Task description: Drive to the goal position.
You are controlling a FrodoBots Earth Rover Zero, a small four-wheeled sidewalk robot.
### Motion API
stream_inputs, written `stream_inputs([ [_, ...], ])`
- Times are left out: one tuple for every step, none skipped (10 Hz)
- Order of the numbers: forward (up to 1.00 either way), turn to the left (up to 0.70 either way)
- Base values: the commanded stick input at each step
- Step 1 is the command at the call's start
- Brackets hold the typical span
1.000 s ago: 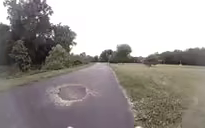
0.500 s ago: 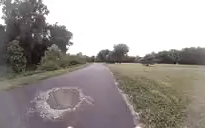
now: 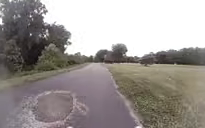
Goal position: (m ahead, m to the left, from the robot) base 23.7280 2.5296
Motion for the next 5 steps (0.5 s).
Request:
stream_inputs([
  [0.70, 0.00],
  [0.70, 0.00],
  [0.70, 0.00],
  [0.70, 0.00],
  [0.70, 0.00],
])
